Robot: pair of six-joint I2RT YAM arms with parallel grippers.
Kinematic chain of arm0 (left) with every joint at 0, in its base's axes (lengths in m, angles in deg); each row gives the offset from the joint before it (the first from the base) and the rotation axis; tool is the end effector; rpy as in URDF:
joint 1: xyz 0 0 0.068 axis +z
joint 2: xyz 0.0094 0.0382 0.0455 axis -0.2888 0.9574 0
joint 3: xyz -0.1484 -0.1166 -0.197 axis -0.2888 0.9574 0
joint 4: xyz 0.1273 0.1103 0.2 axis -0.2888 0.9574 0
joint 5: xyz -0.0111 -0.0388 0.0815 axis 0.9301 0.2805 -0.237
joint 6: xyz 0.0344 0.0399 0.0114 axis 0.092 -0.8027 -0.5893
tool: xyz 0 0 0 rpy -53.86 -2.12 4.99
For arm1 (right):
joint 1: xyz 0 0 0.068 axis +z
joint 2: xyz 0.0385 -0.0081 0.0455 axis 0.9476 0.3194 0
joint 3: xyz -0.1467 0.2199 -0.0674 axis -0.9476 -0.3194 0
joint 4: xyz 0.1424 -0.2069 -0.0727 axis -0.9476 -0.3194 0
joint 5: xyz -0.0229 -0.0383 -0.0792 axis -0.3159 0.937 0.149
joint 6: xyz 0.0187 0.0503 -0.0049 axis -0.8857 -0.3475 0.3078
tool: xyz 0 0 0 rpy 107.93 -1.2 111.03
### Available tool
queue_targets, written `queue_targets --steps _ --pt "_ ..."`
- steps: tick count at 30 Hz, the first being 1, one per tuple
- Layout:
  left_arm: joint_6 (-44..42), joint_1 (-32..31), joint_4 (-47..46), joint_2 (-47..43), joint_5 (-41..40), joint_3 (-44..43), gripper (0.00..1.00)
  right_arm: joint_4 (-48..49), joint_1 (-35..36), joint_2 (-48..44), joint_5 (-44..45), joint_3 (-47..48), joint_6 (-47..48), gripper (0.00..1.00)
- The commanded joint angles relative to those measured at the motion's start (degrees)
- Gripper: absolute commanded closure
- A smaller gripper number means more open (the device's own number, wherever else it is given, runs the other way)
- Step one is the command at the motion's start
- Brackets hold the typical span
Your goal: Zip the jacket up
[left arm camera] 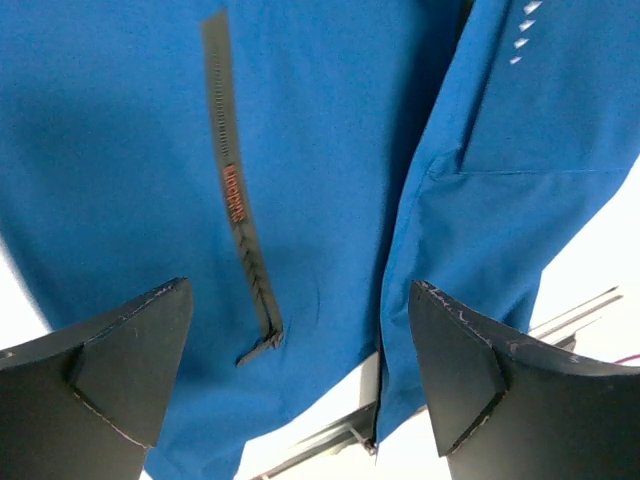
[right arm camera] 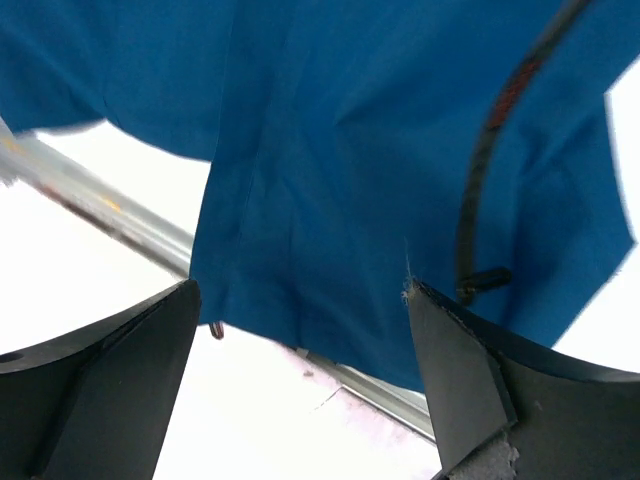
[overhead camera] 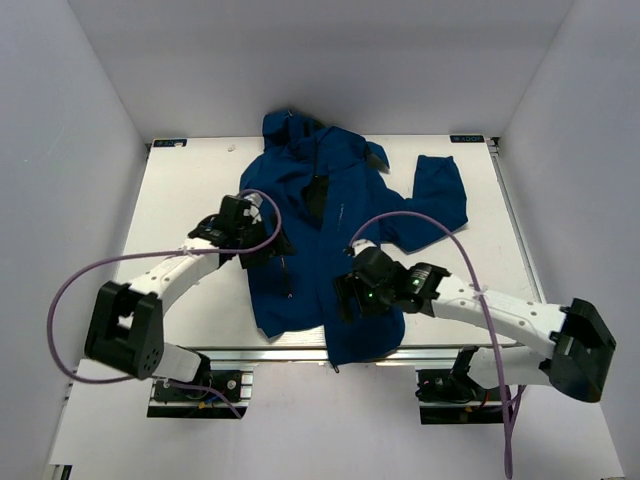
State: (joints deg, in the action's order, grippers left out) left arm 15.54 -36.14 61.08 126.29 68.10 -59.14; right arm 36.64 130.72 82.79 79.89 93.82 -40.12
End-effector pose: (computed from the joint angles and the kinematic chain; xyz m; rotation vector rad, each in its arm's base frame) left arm 0.2573 -0.1005 0.2225 -0.2365 2.5706 -0.7186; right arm 0.1271 0.2047 0.2483 -0.5269 2.4657 0.5193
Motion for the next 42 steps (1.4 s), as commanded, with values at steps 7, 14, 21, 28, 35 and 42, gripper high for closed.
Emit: queue_targets --steps 7,14,21,28,35,42 --pt "-0.94 -2.18 -1.77 9.52 -5.51 -4.93 0.02 -1.27 8.22 11.80 2.33 9.31 3.03 0.11" --pt "-1.03 -2.18 -2.13 6.97 -7.27 -3.00 0.02 -2.08 11.75 21.83 1.82 12.31 -4.00 0.15" --pt "-1.12 -2.18 -1.87 1.97 -6.39 -0.72 0.02 -0.05 11.49 21.59 1.55 7.40 -7.07 0.83" --pt "-2.79 -2.79 -0.46 -5.15 -2.17 1.83 0.02 6.71 6.66 12.54 -1.35 -3.58 -10.16 1.00" --pt "-3.41 -5.69 2.87 -8.76 1.09 6.49 0.02 15.87 3.40 2.24 -12.60 -10.20 -2.87 1.00" --pt "0.02 -5.69 4.72 -14.56 -4.09 9.48 0.02 5.94 14.11 12.50 0.04 2.88 -4.18 0.32"
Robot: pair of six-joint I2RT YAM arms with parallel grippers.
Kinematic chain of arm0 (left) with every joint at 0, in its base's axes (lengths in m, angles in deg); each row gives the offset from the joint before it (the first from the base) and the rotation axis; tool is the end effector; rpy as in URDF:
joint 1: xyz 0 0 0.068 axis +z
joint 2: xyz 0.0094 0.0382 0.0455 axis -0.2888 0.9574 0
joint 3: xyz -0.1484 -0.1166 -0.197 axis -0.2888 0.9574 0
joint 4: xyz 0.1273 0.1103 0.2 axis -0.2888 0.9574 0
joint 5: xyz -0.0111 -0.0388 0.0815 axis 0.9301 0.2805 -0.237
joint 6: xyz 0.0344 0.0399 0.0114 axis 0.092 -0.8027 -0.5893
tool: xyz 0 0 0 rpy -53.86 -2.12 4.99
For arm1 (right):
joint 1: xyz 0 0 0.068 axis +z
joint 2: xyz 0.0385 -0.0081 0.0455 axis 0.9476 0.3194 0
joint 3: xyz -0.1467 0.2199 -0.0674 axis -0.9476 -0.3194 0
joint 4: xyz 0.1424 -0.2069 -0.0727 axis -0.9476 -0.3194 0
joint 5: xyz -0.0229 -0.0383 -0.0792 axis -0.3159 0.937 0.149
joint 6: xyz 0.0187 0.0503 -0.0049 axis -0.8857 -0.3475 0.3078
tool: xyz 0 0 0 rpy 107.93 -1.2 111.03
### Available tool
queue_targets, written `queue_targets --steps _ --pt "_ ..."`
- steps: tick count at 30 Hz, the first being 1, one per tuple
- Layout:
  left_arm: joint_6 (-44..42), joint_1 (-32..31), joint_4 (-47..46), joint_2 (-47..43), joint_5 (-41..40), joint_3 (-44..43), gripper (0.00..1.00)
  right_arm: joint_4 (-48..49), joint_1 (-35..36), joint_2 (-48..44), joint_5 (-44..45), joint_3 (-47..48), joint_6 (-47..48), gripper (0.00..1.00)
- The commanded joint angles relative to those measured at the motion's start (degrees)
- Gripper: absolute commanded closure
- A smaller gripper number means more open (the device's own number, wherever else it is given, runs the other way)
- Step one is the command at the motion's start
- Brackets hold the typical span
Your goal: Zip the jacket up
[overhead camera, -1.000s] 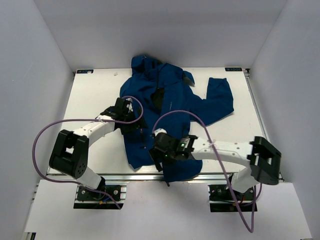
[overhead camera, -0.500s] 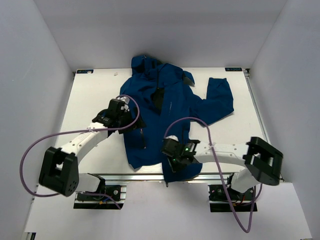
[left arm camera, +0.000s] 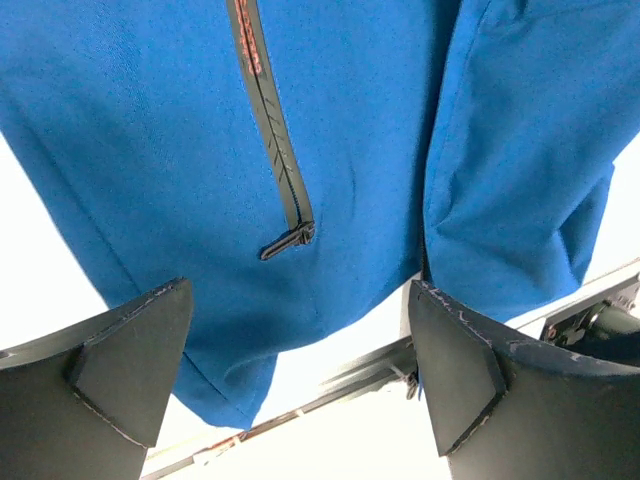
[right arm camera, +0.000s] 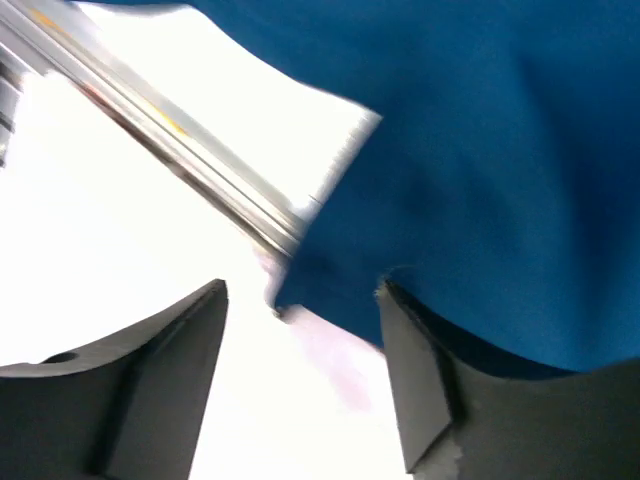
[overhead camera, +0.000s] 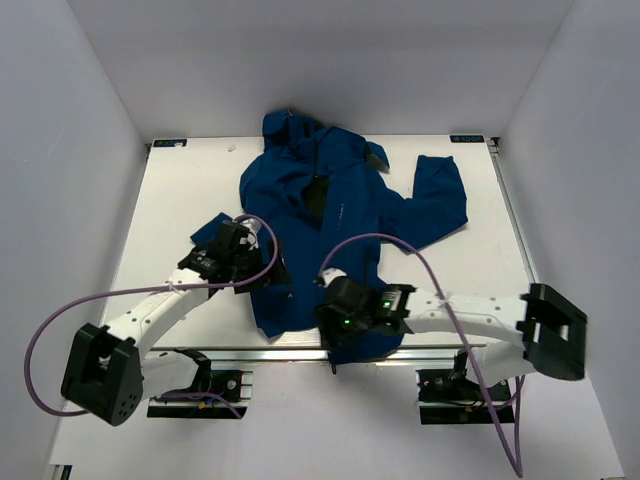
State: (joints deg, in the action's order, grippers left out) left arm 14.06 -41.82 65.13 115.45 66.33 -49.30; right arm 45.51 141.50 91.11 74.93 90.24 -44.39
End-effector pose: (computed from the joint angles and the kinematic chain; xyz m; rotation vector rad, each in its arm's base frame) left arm 0.2003 -0.1029 0.2082 -0.1009 2.6404 -0.6847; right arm 0.0909 0.2461 0.2051 -0.7413 2.5441 0.6503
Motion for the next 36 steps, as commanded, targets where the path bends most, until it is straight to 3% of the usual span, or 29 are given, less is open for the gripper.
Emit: queue_targets --steps 1,3,6,7,8,11,12,13,16,19,27,31,36 --pt "1.86 -0.01 1.21 -4.94 -2.77 -0.53 0.02 -3.99 3.87 5.67 6.84 7.62 -0.44 0.30" --pt "2.03 -0.01 2.35 -6.26 -4.17 -0.97 0.02 -7.76 4.93 10.24 8.70 9.91 -1.85 0.27" --pt "2.30 -0.01 3.14 -8.64 -5.14 -0.88 0.02 -13.48 5.54 14.47 13.27 13.25 -5.19 0.35" --pt "2.39 -0.01 3.15 -9.16 -5.67 -0.79 0.02 -14.10 5.55 14.91 14.67 13.17 -5.80 0.42" --pt "2.39 -0.01 3.06 -9.69 -5.76 -0.62 0.02 -14.63 5.55 15.35 14.94 12.65 -6.50 0.56" --pt "2.21 -0.01 2.71 -9.61 -5.50 -0.88 0.02 -14.19 5.55 14.66 15.21 9.84 -8.00 0.73" --pt "2.21 -0.01 2.44 -9.35 -5.15 -1.14 0.02 -14.11 5.55 13.52 15.65 8.70 -9.05 0.96" --pt "2.04 -0.01 2.18 -9.26 -4.71 -1.06 0.02 -13.32 5.55 12.73 15.74 8.08 -9.32 1.00" --pt "0.99 -0.01 0.69 -8.91 -2.34 -0.53 0.02 -8.95 5.55 8.87 14.34 5.53 -7.32 1.00" --pt "-1.82 -0.36 -3.96 -8.38 5.47 0.87 0.02 -3.58 3.88 2.28 9.96 0.96 -4.15 1.00" --pt "-2.71 -7.30 -15.30 -3.90 18.48 3.78 0.02 14.19 -8.95 -17.33 -5.87 -11.60 -0.10 1.00" --pt "-1.13 -12.83 -23.11 0.05 22.00 3.34 0.02 15.77 -10.10 -18.57 -8.51 -11.79 0.61 1.00" --pt "0.45 -15.22 -23.75 8.14 22.98 1.49 0.02 20.16 -10.36 -15.67 -11.68 -12.49 0.96 1.00"
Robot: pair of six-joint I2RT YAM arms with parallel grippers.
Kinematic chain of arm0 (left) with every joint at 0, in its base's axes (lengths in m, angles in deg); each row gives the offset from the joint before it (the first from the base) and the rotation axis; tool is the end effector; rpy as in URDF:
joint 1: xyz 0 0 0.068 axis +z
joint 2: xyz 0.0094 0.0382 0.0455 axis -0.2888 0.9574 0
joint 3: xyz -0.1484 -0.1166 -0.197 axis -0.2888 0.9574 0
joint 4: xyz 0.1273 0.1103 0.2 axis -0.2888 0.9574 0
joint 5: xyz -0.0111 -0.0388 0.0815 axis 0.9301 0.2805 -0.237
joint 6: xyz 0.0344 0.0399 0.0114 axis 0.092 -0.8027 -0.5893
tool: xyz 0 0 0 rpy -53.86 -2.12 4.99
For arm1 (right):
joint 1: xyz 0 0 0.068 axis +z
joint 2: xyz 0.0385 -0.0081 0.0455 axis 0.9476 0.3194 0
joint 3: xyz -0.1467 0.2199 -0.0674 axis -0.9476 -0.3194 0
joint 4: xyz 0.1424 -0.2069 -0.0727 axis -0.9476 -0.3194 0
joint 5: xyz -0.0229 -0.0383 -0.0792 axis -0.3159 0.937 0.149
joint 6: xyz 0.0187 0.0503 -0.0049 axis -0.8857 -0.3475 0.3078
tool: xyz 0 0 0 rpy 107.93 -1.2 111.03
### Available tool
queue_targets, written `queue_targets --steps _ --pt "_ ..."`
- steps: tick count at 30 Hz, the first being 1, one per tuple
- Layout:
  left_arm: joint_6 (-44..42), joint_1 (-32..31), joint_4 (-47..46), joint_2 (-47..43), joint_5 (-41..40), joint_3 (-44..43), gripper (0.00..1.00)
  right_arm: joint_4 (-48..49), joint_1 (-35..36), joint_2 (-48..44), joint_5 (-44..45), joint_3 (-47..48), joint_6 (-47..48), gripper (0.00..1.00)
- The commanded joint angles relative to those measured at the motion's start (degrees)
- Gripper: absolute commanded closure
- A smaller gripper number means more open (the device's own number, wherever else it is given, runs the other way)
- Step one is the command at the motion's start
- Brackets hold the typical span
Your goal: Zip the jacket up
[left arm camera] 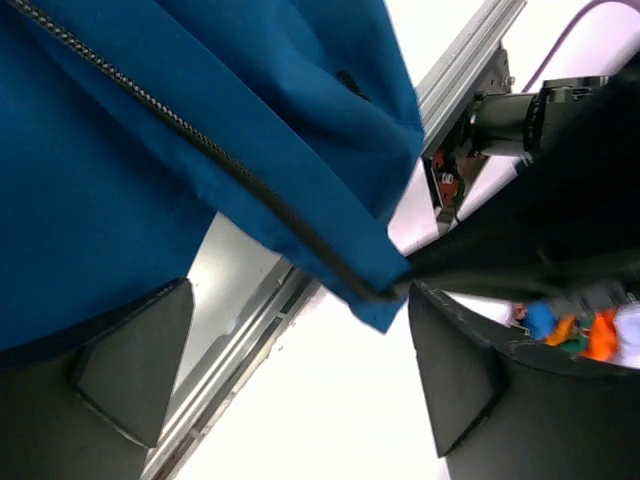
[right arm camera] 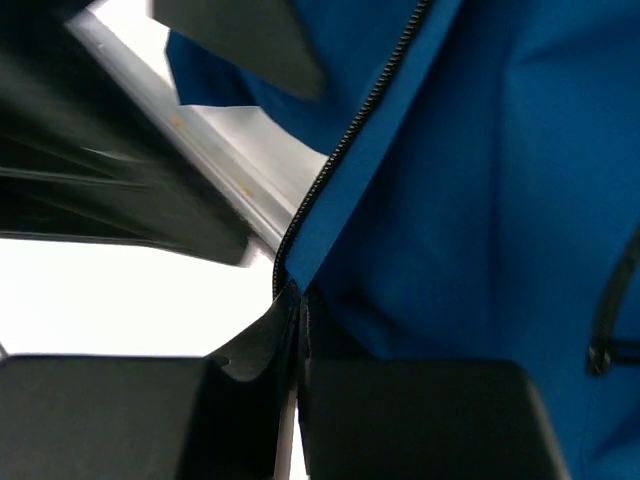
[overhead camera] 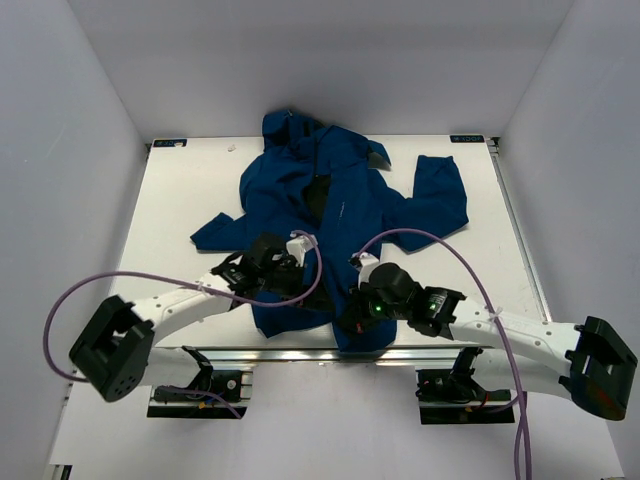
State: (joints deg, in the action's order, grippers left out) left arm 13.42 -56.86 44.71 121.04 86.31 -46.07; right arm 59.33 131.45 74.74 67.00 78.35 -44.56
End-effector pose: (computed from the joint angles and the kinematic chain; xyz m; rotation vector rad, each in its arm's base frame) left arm 0.1787 -0.1762 0.1979 0.4831 2.5070 -1.2650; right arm 0.1083 0.1942 0.2209 -0.5329 2.3298 0.9857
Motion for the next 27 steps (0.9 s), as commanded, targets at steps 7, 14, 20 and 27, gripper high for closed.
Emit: queue_targets --steps 7,14,20,27 --pt "4.42 -0.53 -4.21 6.15 1.95 0.54 0.15 7.50 -0.92 5.09 -3.74 0.80 2.09 1.00" --pt "6.98 -0.79 -8.70 10.19 3.62 0.19 0.35 5.30 -0.84 10.19 -4.89 3.44 3.07 1.00" --pt "6.80 -0.88 -6.33 11.43 2.39 0.54 0.57 4.60 -0.84 8.61 -1.73 3.09 2.10 1.00" --pt "7.15 -0.88 -8.15 10.11 1.77 0.63 1.00 3.99 -0.84 10.72 -2.86 3.79 2.01 1.00"
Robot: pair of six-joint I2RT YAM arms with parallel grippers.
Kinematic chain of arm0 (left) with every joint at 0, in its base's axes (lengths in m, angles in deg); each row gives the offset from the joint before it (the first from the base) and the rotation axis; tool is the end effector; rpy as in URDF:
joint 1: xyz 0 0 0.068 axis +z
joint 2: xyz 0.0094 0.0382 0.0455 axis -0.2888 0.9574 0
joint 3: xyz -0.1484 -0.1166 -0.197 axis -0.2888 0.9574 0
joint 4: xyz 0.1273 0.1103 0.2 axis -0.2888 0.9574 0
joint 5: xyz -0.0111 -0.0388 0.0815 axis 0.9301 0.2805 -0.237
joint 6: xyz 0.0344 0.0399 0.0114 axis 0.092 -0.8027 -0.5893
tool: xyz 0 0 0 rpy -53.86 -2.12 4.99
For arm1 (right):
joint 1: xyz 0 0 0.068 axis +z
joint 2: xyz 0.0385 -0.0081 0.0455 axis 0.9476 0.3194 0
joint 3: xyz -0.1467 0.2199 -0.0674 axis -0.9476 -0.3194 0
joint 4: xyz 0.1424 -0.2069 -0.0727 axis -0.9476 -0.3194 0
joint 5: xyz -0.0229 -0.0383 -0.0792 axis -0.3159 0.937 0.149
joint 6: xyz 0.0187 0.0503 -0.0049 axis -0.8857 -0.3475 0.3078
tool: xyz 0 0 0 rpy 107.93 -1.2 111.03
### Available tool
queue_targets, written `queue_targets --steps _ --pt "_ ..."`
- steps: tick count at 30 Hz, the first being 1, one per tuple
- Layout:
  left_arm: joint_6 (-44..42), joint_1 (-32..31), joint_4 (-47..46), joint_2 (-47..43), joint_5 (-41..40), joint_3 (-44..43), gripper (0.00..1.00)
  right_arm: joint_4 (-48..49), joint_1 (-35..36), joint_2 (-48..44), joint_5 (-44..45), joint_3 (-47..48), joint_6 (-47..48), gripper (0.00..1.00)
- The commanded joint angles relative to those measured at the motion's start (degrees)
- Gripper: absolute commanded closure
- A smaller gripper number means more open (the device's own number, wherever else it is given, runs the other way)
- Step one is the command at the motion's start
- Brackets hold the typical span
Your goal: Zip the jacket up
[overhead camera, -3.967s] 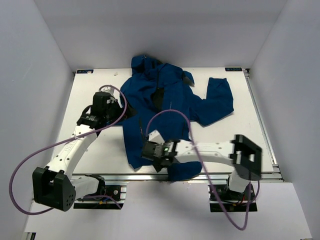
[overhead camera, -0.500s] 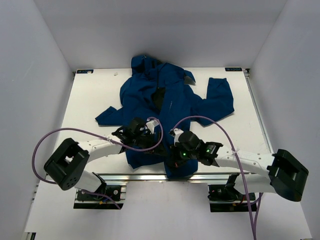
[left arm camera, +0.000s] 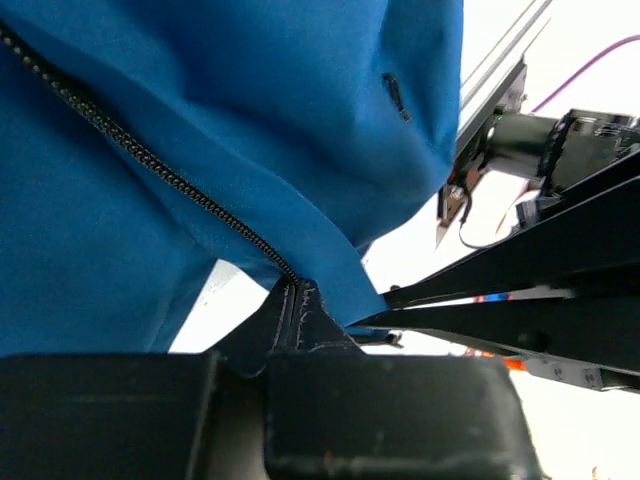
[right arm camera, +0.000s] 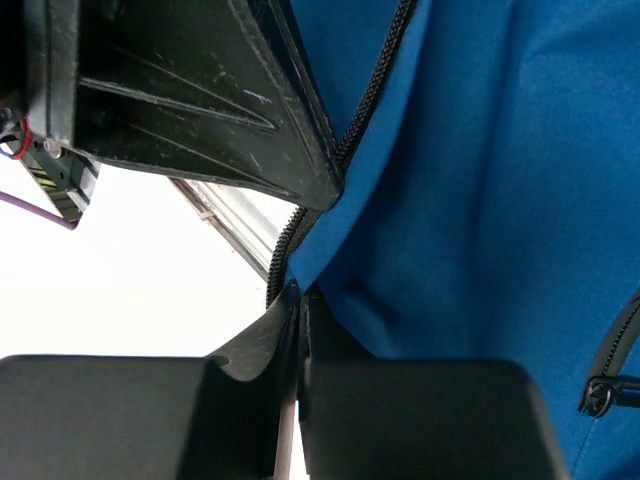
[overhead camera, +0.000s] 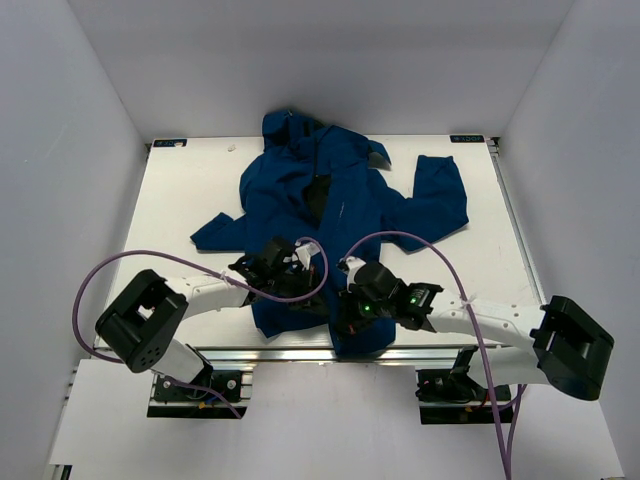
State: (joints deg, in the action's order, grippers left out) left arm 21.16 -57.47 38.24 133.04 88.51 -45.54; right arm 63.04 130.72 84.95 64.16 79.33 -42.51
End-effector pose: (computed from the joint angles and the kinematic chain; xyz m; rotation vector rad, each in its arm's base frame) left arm 0.1907 -0.1915 0.1534 0.3188 2.6999 -1.3128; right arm 0.1212 0.2140 0.1939 -0.6048 2.4176 0.9424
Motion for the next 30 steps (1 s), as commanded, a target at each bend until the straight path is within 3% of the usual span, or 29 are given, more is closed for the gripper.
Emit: queue_targets --steps 1,3,7,10,14,21,30 --pt "-0.41 -0.27 -3.18 -1.89 -0.26 0.11 1.00 -0.34 -0.11 1.21 -0.29 2.98 0.13 1.00" --pt "-0.41 -0.27 -5.64 -2.07 0.35 0.28 1.00 -0.52 -0.11 1.74 -2.12 3.33 0.57 1.00" --pt "-1.29 -0.27 -7.15 -2.95 1.41 -0.07 1.00 -0.08 -0.20 2.53 -3.99 2.72 1.01 0.66" --pt "-2.69 -0.27 -4.17 -4.17 0.36 0.36 1.00 -0.78 -0.20 4.38 -4.51 3.42 1.54 0.53" --pt "-4.10 -0.27 -1.00 -6.19 -3.15 3.26 1.00 -4.02 0.32 8.94 -4.43 6.40 1.46 0.47" --pt "-2.43 -0.27 -2.58 -8.39 -4.30 6.96 1.00 -15.26 4.45 19.65 11.09 14.75 -2.05 0.42" --pt "-0.41 -0.27 -1.53 -8.83 -7.73 8.63 1.00 -22.04 10.59 27.74 17.17 21.17 -2.23 0.41"
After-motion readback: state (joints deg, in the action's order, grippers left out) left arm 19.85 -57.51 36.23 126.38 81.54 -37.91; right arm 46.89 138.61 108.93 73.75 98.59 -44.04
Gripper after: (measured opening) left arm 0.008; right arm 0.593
